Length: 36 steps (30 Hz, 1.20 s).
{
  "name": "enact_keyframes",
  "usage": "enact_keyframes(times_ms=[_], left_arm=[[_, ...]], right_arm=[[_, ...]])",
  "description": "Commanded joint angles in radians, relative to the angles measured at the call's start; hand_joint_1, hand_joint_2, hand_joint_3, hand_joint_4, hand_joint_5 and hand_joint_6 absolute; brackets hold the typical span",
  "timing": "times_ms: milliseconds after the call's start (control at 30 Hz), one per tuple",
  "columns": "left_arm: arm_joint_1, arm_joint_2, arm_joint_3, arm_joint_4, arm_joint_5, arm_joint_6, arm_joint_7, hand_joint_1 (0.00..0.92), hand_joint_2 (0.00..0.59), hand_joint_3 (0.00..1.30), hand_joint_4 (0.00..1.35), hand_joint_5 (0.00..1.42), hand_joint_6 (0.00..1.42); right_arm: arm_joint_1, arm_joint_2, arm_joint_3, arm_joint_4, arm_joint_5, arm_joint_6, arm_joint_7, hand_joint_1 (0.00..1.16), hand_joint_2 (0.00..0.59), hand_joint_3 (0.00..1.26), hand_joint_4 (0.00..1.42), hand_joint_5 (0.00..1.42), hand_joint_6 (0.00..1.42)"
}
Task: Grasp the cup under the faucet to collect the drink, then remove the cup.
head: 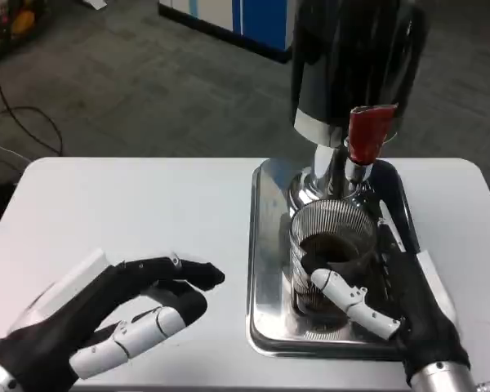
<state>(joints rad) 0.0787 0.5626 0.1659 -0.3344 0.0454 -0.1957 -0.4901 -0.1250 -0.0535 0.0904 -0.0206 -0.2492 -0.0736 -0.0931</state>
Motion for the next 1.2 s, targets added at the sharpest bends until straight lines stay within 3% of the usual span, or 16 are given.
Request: enact_keyframes(times_ms=[33, 333, 667, 1000, 1100, 1200], left_arm=[[-0.002, 0.015, 0.000, 0.019, -0.008, 0.002, -0.008, 0.000, 0.141, 0.41, 0.34, 0.37, 0.38], [0.005, 0.024, 0.004, 0.039, -0.016, -0.006, -0.014, 0.000, 0.142, 0.42, 0.36, 0.37, 0.37], [0.010, 0.031, 0.013, 0.056, -0.024, -0.017, -0.017, 0.000, 0.150, 0.43, 0.36, 0.37, 0.37], [0.025, 0.038, 0.027, 0.058, -0.026, -0.028, -0.017, 0.000, 0.152, 0.43, 0.36, 0.37, 0.37], [0.026, 0.039, 0.026, 0.056, -0.025, -0.032, -0.020, 0.000, 0.152, 0.43, 0.36, 0.37, 0.37], [0.024, 0.040, 0.025, 0.055, -0.025, -0.033, -0.020, 0.000, 0.146, 0.43, 0.36, 0.36, 0.37]], right_arm=[[-0.017, 0.002, 0.001, 0.017, -0.010, -0.012, -0.014, 0.60, 0.187, 0.00, 0.00, 0.06, 0.00], [-0.025, 0.016, 0.016, 0.027, -0.048, 0.006, -0.043, 0.67, 0.187, 0.00, 0.00, 0.11, 0.00], [-0.033, 0.034, 0.032, 0.054, -0.086, 0.005, -0.084, 0.73, 0.183, 0.04, 0.16, 0.26, 0.10], [-0.031, 0.046, 0.050, 0.072, -0.122, -0.016, -0.153, 0.77, 0.191, 0.29, 0.39, 0.47, 0.29], [-0.028, 0.050, 0.050, 0.074, -0.128, -0.027, -0.178, 0.79, 0.206, 0.45, 0.56, 0.64, 0.46], [-0.022, 0.051, 0.050, 0.072, -0.134, -0.037, -0.204, 0.79, 0.207, 0.52, 0.64, 0.71, 0.52]])
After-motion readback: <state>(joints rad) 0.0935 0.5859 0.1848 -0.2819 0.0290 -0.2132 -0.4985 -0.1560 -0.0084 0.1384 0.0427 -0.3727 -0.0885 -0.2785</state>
